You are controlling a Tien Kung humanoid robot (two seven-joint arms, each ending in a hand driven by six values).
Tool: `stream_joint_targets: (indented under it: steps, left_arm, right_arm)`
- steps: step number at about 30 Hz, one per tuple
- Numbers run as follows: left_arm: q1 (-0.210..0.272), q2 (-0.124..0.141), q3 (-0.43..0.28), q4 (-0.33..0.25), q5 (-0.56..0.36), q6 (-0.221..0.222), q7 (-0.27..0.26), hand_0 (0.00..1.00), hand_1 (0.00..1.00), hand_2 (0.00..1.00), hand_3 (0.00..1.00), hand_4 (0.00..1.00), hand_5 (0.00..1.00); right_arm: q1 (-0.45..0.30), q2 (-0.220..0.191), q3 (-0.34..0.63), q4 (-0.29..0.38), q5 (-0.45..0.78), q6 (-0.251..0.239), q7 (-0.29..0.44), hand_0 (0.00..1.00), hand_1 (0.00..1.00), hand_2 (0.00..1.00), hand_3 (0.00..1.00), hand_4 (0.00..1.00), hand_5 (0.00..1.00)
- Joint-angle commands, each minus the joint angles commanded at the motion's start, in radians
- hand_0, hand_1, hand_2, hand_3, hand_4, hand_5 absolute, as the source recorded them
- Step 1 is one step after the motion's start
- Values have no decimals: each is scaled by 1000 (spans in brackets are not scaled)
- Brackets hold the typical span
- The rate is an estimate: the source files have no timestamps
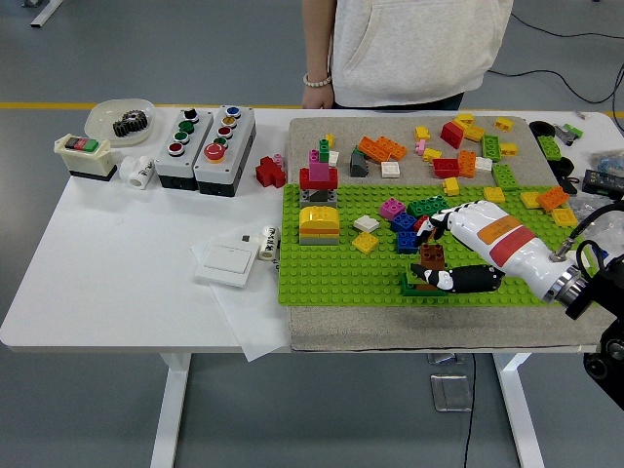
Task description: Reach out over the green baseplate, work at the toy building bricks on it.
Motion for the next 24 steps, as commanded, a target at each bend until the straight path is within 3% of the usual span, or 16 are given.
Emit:
stream_joint_targets:
  steps: [24]
  left_arm:
    - [-6,0,-1,-2,1,-1,1,482,576,633,578,602,673]
  right_arm:
    - [-35,-4,21,-4,-25,7,6,477,466,536,540,681,544]
